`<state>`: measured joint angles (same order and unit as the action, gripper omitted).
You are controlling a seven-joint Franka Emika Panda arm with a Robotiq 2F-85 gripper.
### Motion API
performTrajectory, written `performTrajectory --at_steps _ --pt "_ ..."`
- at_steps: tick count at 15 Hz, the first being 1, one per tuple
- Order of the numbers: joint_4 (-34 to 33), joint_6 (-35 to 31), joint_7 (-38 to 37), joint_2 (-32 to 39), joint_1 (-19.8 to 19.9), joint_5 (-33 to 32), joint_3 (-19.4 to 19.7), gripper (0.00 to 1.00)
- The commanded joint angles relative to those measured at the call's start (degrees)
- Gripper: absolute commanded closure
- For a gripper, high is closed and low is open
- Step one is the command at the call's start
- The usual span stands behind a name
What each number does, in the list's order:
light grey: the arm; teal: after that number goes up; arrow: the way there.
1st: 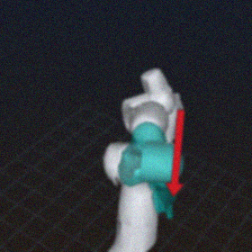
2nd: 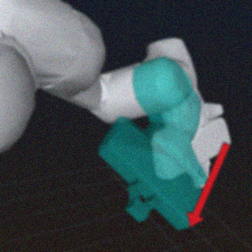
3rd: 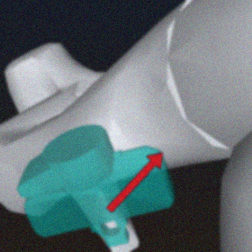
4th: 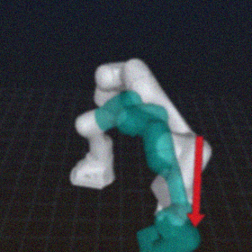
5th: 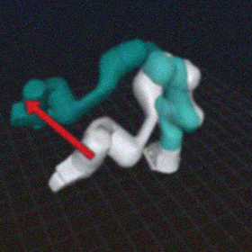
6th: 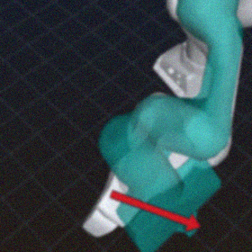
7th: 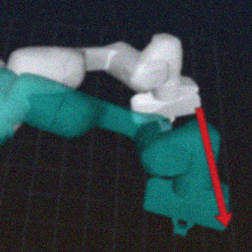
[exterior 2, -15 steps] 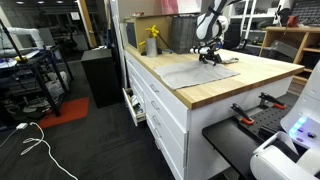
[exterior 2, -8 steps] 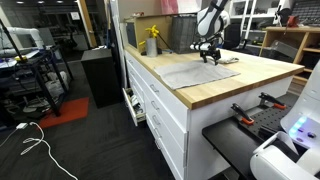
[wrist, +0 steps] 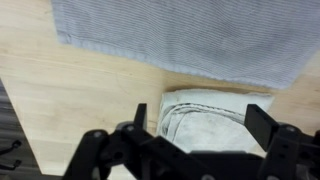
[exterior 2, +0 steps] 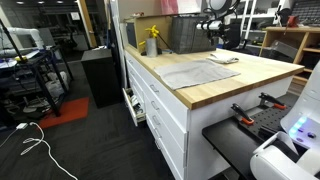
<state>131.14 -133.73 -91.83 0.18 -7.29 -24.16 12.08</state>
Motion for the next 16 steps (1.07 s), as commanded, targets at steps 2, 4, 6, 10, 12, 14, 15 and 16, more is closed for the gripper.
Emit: performTrajectory --at_steps 2,4,6,10,12,14,15,16 --pt "5.84 0.57 9.18 -11.59 4.63 -0.14 -6.64 0.0" --pt "7.07 1.13 16.54 -14.8 5.6 0.86 -8.56 0.0" --pt "8.14 1.69 23.9 -17.77 6.3 1.54 -9.95 0.0" --pt "8.53 3.51 37.51 -22.08 7.33 3.14 -11.63 0.0" --pt "8.21 4.6 42.9 -23.57 7.8 4.14 -12.34 0.0" --pt "7.6 5.78 48.19 -24.68 7.92 6.19 -12.75 0.0" --pt "7.33 6.56 50.84 -25.07 7.82 7.51 -12.88 0.0" --pt "6.88 7.67 53.48 -25.31 7.7 8.77 -13.1 0.0"
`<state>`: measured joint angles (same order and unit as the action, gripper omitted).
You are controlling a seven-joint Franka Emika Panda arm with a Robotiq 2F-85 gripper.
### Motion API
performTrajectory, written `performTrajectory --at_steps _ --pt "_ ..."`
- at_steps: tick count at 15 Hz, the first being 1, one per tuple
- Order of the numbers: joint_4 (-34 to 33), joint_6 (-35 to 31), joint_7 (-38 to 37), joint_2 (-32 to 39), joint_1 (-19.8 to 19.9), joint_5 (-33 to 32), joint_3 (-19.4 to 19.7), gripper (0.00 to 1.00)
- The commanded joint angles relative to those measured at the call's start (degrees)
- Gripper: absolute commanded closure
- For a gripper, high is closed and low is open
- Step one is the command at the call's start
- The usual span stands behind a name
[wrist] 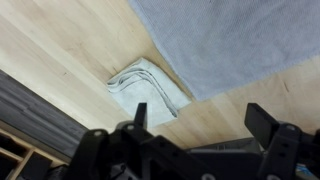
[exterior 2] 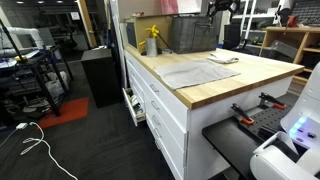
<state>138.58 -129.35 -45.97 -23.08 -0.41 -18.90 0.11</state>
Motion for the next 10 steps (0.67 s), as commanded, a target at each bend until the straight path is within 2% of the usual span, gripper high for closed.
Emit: performTrajectory --at_steps 1,4,10 --pt "-1.04 4.48 9.85 -2.08 0.79 4.71 -1.42 0.0" --pt "-2.84 9.04 14.47 -1.55 1.15 7.11 -2.61 0.0" --pt "-8.35 22.54 17.74 0.67 1.81 8.22 -4.06 0.0"
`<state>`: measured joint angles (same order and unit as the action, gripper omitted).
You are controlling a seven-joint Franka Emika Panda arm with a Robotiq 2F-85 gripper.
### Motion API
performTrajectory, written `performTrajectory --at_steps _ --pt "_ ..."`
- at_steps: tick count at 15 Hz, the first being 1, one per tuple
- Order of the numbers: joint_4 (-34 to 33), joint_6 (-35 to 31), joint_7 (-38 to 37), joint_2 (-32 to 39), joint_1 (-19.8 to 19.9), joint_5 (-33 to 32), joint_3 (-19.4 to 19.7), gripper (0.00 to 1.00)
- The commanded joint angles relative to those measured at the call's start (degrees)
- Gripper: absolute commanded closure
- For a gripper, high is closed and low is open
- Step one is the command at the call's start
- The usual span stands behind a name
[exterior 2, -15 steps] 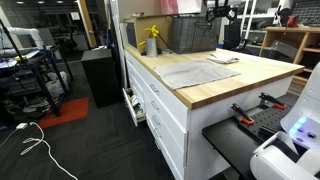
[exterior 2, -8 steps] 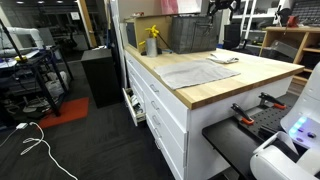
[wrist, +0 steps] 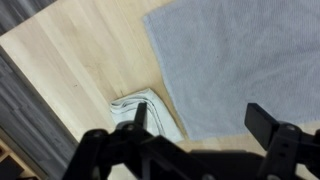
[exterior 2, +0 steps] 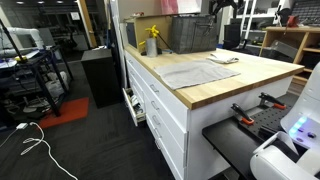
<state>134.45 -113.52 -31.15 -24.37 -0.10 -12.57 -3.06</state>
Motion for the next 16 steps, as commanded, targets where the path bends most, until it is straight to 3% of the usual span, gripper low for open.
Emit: performTrajectory --at_steps 1,7,8,9,16 --pt "-5.03 7.7 3.55 2.83 1.35 3.13 -0.58 0.0" --pt "-8.76 7.3 7.47 8.89 0.09 13.67 -0.11 0.0" --pt "-10.05 8.33 0.16 10.96 1.34 11.69 -1.92 0.0" --pt "-6.51 6.04 4.79 6.95 0.79 11.8 -0.92 0.0" --pt "-8.73 6.26 0.87 10.88 0.71 11.67 -1.48 0.0"
